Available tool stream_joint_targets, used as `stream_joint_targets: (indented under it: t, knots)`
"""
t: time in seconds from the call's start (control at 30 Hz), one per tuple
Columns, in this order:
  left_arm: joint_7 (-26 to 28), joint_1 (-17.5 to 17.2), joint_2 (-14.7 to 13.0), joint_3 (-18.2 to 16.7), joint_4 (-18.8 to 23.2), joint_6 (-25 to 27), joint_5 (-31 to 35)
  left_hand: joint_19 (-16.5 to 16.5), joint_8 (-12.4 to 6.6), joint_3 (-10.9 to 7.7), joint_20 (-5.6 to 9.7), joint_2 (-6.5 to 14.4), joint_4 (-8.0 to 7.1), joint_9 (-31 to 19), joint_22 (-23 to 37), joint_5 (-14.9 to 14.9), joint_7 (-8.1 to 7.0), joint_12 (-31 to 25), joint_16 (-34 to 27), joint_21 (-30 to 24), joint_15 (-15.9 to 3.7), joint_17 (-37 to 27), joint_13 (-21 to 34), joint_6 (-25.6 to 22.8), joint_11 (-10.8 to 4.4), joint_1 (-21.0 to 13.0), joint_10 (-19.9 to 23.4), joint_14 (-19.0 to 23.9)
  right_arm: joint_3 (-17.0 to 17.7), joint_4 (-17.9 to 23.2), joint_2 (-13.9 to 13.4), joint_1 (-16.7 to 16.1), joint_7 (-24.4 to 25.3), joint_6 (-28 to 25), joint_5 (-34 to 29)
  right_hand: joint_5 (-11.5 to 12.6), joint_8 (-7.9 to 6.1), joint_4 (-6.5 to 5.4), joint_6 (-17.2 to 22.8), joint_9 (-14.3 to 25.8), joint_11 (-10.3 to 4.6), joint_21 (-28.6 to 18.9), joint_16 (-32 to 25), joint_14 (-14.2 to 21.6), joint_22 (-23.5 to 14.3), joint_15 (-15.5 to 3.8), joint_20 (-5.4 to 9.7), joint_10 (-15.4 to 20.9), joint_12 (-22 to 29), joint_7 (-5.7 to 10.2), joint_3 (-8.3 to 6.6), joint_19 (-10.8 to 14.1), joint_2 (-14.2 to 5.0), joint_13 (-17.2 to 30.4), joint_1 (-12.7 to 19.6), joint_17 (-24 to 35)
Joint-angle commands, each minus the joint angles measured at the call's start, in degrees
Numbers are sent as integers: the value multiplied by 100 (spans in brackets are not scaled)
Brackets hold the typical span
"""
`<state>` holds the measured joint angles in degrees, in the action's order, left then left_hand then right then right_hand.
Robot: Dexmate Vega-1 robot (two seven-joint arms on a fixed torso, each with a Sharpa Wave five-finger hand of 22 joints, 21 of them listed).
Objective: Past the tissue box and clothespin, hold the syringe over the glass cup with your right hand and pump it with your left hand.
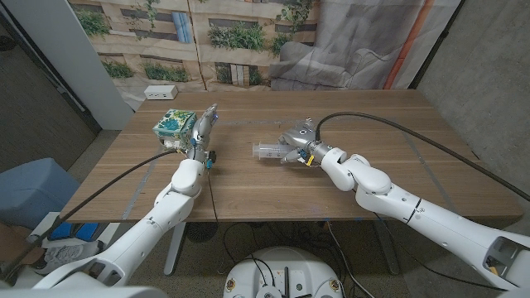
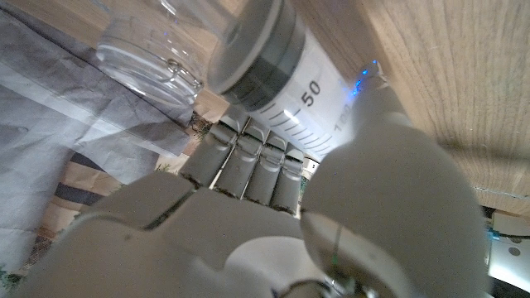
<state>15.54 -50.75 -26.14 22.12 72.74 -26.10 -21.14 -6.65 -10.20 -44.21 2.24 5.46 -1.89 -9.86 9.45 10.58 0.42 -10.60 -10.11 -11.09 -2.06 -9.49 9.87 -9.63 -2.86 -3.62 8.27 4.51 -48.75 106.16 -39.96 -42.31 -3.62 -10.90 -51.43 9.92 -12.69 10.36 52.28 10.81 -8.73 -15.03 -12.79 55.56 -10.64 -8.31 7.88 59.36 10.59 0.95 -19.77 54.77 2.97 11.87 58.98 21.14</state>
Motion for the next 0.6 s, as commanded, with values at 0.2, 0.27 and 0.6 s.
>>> stream_joint_targets:
  t: [0.2,0.27,0.6]
  knots:
    - [-243,119,181,-20,-662,-517,-196,-78,-27,-20,129,420,-24,-14,33,-6,5,-24,2,-7,-156,-9,9,-46,-14,-20,26,55,-208,-329,217,168,-349,100,-28,26,28,-70,627,14,-79,67,69,-205,-18,-466,405,-86,-23,755,-152,-135,-869,17,-690,5]
    - [-181,123,228,-30,-712,-577,-185,-84,-29,-21,124,419,-27,-14,33,-6,7,-24,1,-9,-155,-10,9,-51,-11,-17,27,58,-228,-370,258,182,-338,57,-60,27,34,-58,602,17,-95,96,98,-279,-16,-480,410,-97,-15,772,-155,-201,-860,18,-658,-10]
    - [-260,110,276,-7,-767,-543,-297,-103,-40,-24,126,404,-38,-16,33,-6,10,-43,-5,-12,-156,-10,10,-90,-32,1,85,86,-333,-320,280,259,-637,-89,-182,13,43,-72,425,76,-147,188,118,-497,-6,-461,363,-296,-28,850,-87,-407,-816,26,-604,-7]
